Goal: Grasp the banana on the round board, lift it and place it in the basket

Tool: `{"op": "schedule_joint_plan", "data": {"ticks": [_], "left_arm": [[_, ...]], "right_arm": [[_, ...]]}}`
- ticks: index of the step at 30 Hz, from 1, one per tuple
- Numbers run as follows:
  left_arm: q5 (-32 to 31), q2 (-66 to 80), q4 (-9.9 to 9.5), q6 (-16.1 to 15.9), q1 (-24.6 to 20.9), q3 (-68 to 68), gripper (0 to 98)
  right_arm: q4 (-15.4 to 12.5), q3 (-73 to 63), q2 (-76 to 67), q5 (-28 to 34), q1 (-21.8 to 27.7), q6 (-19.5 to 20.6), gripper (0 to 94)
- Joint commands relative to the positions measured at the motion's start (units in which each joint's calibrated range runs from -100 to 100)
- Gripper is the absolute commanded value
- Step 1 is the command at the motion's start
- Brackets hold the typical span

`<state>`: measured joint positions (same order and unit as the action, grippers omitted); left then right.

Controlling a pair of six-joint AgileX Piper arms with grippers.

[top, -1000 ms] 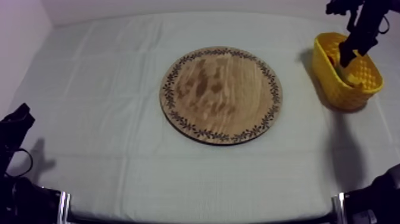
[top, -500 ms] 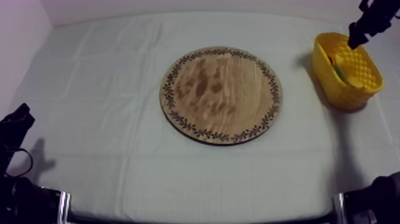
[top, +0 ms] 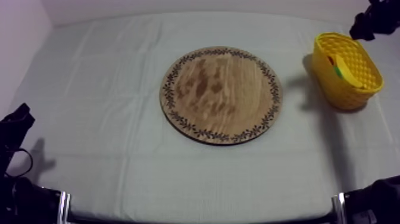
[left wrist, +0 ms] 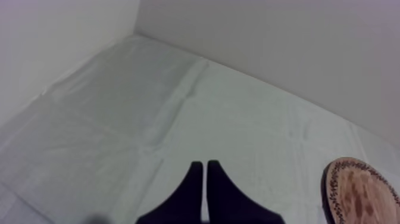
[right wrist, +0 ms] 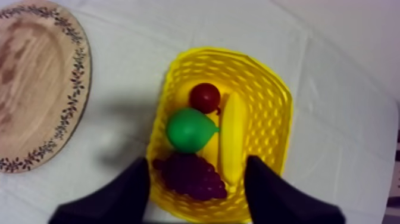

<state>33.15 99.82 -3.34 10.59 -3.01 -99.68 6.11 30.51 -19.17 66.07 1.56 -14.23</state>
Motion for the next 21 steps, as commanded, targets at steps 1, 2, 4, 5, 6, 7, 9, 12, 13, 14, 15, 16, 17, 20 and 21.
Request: {"op": "schedule_joint_plan", "data": {"ticks": [1,2,4,5,6,7,9,12,13,14,15,16,17,20,21], "left_arm": [[-0.01,0.0,-0.01,-0.02,0.01,0.01,0.1],[-0.01,0.0,-0.01,-0.02,0.01,0.01,0.1],[-0.01,0.0,-0.01,-0.02,0.01,0.01,0.1],[-0.01,0.0,-0.01,-0.02,0.01,0.01,0.1],[-0.01,0.0,-0.01,-0.02,0.01,0.01,0.1],[-0.01,0.0,-0.01,-0.02,0.01,0.01,0.1],[-0.01,0.0,-0.01,-0.02,0.01,0.01,0.1],[-0.01,0.0,-0.01,-0.02,0.01,0.01,0.1],[-0.01,0.0,-0.01,-0.02,0.01,0.01,0.1],[-0.01,0.0,-0.01,-0.02,0.01,0.01,0.1],[-0.01,0.0,-0.01,-0.02,0.01,0.01,0.1],[-0.01,0.0,-0.01,-0.02,0.01,0.01,0.1],[-0.01,0.0,-0.01,-0.02,0.01,0.01,0.1],[-0.01,0.0,-0.01,-0.02,0.01,0.01,0.1],[-0.01,0.0,-0.01,-0.02,0.01,0.01,0.1]], "right_arm": [[-0.53,5.31,-6.55,-2.88,-0.69,-0.13,38.2],[-0.73,6.89,-8.38,-3.86,-1.16,-0.15,36.1],[-1.18,10.39,-12.17,-6.27,-2.13,-0.48,32.1],[-1.49,12.28,-14.13,-7.62,-2.55,-0.78,30.0],[-1.86,14.23,-16.11,-9.02,-2.9,-1.0,27.7],[-2.2,16.2,-18.11,-10.38,-3.23,-1.14,25.3],[-2.86,19.9,-22.0,-12.85,-3.9,-1.4,20.7],[-4.41,24.8,-27.86,-15.44,-4.66,-2.75,14.1],[-5.11,26.4,-29.92,-16.09,-4.88,-3.33,11.7],[-5.8,28.06,-32.13,-16.67,-5.08,-3.89,9.9],[-6.48,29.78,-34.47,-17.19,-5.29,-4.36,8.5],[-7.16,31.56,-36.92,-17.63,-5.55,-4.83,7.4],[-7.73,33.3,-39.39,-18.01,-5.96,-5.24,6.4],[-9.25,38.38,-46.32,-19.01,-7.32,-6.78,3.5],[-9.84,39.98,-48.32,-19.34,-7.64,-7.4,2.6]]}}
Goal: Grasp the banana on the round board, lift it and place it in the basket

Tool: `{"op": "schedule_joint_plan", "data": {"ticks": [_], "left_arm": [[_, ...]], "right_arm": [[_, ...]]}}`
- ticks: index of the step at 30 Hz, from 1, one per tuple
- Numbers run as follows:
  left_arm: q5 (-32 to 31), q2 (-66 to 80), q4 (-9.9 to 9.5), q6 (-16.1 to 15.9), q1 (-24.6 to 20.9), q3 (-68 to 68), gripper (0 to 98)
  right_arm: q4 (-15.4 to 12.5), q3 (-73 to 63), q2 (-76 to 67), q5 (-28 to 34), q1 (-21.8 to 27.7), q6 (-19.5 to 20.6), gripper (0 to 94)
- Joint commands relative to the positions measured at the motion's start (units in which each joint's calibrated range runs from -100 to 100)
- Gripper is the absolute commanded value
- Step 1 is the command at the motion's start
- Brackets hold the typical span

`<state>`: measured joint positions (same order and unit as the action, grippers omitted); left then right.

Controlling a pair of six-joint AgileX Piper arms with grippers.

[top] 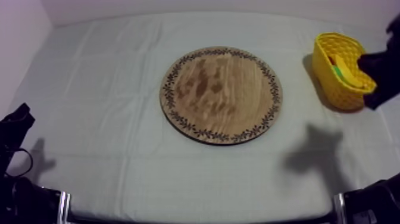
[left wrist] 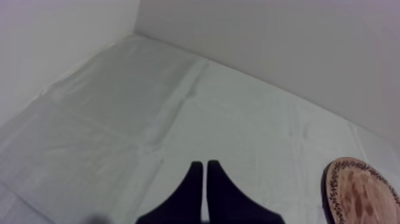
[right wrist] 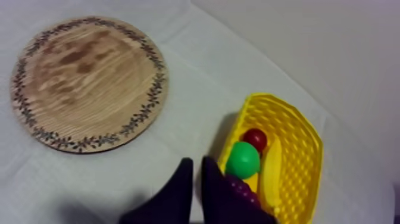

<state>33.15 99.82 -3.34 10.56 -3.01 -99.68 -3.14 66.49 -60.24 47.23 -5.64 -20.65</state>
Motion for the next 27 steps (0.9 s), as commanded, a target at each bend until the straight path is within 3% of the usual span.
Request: {"op": "schedule_joint_plan", "data": {"ticks": [1,4,10,24,27], "left_arm": [[-0.01,0.0,-0.01,0.01,0.01,0.01,0.1],[-0.01,0.0,-0.01,0.01,0.01,0.01,0.1],[-0.01,0.0,-0.01,0.01,0.01,0.01,0.1],[-0.01,0.0,-0.01,0.01,0.01,0.01,0.1],[-0.01,0.0,-0.01,0.01,0.01,0.01,0.1]], "right_arm": [[-1.14,5.58,-9.08,-0.92,-0.73,-1.47,2.0],[-2.27,9.82,-13.98,-1.98,-1.44,-1.81,1.1],[-2.5,15.59,-22.18,-2.21,-2.46,2.02,0.7],[-6.03,24.91,-32.39,-1.44,-4.6,3.17,0.5],[-4.66,27.51,-34.16,-1.64,-5.37,6.24,0.5]]}}
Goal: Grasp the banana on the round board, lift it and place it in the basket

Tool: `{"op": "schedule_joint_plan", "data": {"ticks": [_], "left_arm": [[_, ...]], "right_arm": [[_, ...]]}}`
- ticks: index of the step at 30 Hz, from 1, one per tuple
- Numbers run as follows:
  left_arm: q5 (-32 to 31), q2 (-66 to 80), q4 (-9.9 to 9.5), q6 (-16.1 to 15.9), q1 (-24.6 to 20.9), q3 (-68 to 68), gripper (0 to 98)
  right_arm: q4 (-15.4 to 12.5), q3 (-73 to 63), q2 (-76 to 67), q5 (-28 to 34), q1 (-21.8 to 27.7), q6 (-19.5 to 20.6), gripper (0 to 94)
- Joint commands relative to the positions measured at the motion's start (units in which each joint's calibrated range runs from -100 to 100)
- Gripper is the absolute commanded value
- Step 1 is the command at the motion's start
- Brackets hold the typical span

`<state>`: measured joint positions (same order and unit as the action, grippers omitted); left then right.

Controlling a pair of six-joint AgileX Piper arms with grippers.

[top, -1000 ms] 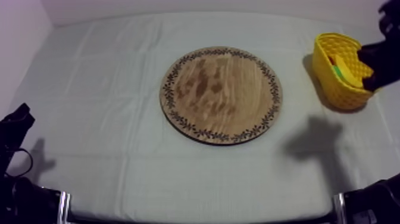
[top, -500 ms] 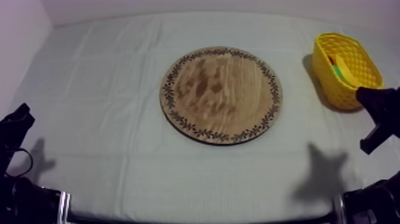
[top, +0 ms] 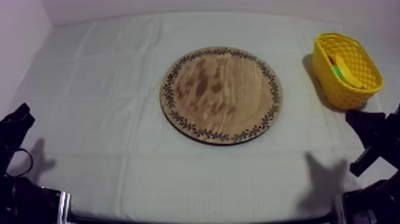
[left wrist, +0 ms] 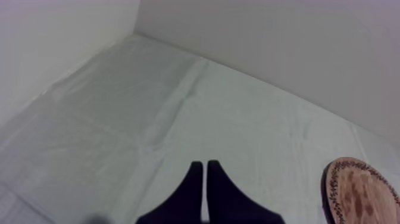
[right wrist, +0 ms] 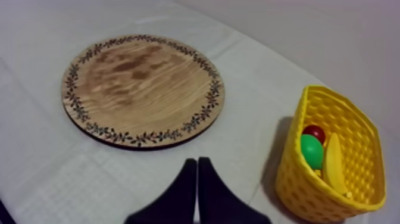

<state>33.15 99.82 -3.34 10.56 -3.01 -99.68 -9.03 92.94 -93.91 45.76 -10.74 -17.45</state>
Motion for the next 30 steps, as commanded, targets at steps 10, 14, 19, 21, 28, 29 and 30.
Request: {"op": "schedule_joint_plan", "data": {"ticks": [10,14,19,21,28,29,30], "left_arm": [[-0.01,0.0,-0.01,-0.02,0.01,0.01,0.1],[-0.01,0.0,-0.01,0.0,0.01,0.01,0.1],[-0.01,0.0,-0.01,0.0,0.01,0.01,0.1],[-0.01,0.0,-0.01,0.01,0.01,0.01,0.1],[-0.01,0.0,-0.01,0.01,0.01,0.01,0.1],[-0.01,0.0,-0.01,0.01,0.01,0.01,0.1],[-0.01,0.0,-0.01,0.01,0.01,0.01,0.1]], "right_arm": [[4.49,5.51,-1.72,-5.97,-2.7,13.27,0.3],[5.77,6.32,-1.75,-8.25,-3.29,14.13,0.3],[7.0,6.56,-1.76,-8.72,-2.57,10.3,0.2],[7.12,6.59,-1.76,-8.77,-2.26,8.04,0.2],[7.21,6.61,-1.76,-8.82,-1.99,4.66,0.2],[7.2,6.61,-1.76,-8.82,-1.99,4.68,0.2],[7.2,6.61,-1.76,-8.82,-1.82,4.77,0.2]]}}
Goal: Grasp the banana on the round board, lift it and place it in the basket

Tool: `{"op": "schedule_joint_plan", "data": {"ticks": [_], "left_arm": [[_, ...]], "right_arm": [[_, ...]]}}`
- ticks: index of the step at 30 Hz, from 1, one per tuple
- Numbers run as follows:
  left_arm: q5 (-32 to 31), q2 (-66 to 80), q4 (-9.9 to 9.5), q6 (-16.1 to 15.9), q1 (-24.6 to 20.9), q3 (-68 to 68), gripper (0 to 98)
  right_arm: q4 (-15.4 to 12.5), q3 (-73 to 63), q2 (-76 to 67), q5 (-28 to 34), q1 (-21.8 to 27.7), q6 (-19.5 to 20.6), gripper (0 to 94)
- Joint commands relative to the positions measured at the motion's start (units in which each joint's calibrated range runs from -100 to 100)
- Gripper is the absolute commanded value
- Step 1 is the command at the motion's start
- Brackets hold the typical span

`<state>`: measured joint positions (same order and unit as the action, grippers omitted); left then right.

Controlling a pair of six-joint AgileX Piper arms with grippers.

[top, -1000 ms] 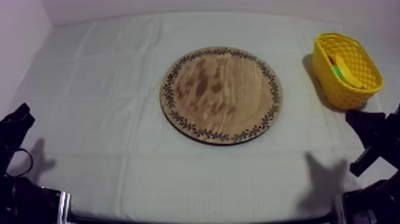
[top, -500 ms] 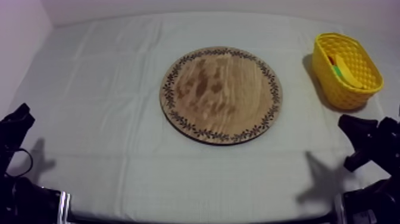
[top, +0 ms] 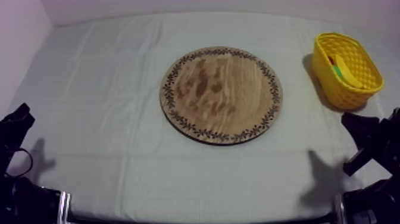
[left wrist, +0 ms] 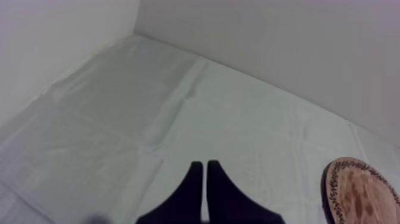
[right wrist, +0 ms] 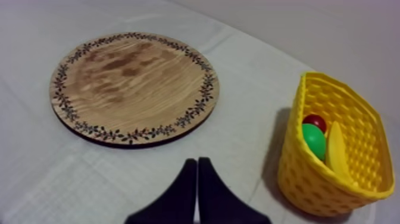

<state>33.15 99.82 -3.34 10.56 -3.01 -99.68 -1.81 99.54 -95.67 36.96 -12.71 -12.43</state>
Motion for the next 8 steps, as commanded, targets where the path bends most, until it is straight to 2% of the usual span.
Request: {"op": "schedule_joint_plan", "data": {"ticks": [1,8], "left_arm": [[-0.01,0.0,-0.01,0.01,0.01,0.01,0.1],[-0.01,0.0,-0.01,0.01,0.01,0.01,0.1]], "right_arm": [[-0.01,0.01,0.0,-0.02,0.54,-0.09,0.2],[-0.02,0.01,-0.07,-0.02,6.93,0.19,0.2]]}}
